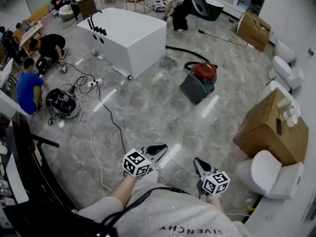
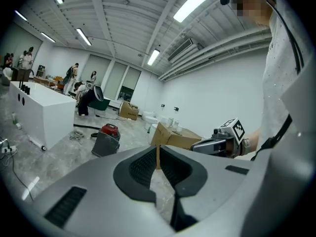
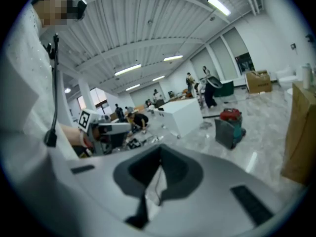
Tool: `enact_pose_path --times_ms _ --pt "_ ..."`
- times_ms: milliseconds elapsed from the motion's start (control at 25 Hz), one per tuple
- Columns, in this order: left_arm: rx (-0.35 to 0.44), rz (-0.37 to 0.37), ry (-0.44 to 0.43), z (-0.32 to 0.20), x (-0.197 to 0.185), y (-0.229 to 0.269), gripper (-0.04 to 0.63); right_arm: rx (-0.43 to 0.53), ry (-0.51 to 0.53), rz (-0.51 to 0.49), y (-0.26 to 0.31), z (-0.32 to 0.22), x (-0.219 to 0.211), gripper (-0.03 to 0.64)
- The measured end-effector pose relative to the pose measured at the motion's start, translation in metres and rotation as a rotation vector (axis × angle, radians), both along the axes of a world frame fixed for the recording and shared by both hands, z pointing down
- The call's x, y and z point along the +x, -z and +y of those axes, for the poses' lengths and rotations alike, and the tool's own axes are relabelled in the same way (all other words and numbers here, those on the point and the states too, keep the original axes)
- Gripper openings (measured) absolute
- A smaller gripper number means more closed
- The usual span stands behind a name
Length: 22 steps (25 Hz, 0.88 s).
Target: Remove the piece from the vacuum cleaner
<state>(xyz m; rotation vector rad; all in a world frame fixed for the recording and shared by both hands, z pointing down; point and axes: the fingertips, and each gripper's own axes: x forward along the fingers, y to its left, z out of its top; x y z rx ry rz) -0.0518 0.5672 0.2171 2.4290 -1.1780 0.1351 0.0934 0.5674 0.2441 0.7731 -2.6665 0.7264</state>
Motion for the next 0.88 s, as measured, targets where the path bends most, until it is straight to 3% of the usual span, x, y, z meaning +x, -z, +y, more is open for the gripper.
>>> enact_pose_path --times_ms 200,400,640,880 --pt "-0.027 0.019 -0.01 -0.054 -0.061 -0.006 0.041 0.004 -0.023 0.003 0.005 -0.05 -0.063 0.015" --pt "-0.011 0.008 -0.088 -0.111 -0.092 0.001 0.041 -0.007 -0.096 0.008 0.002 -0.094 -0.101 0.015" --pt "-0.014 0.014 -0.191 -0.153 -0.121 -0.004 0.041 -0.035 -0.207 0.007 -0.009 -0.128 -0.132 0.015" --pt "-0.041 0.049 -0.172 -0.184 -0.145 -0.012 0.041 -0.046 -0.249 0.037 -0.013 -0.149 -0.139 0.015"
